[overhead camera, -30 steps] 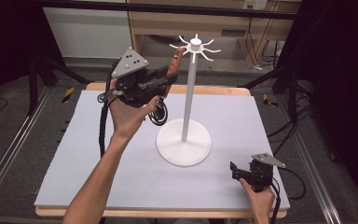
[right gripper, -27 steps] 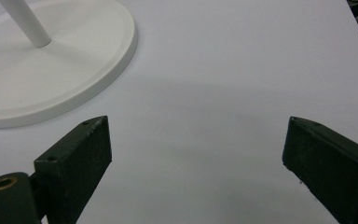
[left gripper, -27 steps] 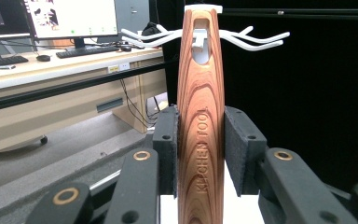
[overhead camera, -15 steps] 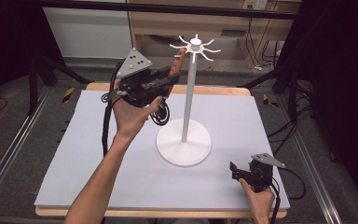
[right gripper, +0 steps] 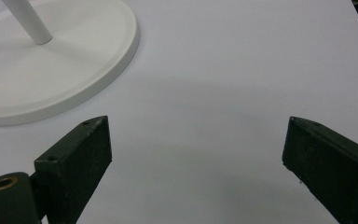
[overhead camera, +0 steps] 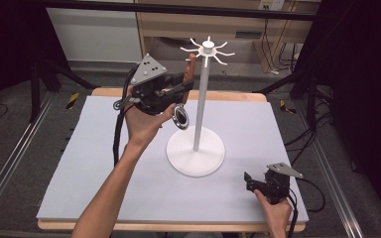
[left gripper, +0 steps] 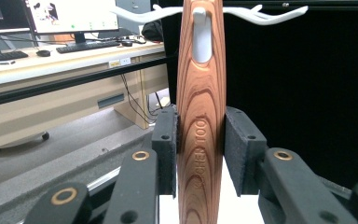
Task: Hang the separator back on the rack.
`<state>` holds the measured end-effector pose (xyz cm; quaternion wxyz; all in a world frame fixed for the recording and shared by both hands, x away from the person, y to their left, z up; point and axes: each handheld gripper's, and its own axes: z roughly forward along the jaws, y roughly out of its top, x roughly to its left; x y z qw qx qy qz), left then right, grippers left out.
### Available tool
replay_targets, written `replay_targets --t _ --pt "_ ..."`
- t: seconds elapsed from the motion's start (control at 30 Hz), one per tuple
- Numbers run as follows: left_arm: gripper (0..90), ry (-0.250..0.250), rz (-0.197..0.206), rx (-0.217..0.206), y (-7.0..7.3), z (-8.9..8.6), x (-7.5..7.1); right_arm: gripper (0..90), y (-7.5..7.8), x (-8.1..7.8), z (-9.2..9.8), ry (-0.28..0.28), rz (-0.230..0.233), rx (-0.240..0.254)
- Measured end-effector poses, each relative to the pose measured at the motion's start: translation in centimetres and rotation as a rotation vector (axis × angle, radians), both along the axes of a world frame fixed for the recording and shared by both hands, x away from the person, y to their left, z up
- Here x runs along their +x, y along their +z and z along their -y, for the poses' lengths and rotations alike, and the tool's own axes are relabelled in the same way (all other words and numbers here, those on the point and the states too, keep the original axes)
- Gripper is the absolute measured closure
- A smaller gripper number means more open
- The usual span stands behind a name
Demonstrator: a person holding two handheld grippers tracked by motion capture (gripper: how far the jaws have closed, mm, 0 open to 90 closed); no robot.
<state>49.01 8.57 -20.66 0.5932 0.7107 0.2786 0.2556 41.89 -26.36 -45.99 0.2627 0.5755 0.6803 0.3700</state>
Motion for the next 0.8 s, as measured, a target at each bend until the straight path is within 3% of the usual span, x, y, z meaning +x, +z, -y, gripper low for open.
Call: replay_targets --t 0.5,0.8 --pt "65.4 0.006 0.014 0.001 -0.35 0.23 0.19 8.4 -0.12 0.06 -0.15 0.004 -0.004 -0.003" --pt "55.0 0.004 0.012 0.022 -0.76 -0.68 -0.39 8.4 -0.17 0.11 -0.09 0.004 -0.008 -0.004"
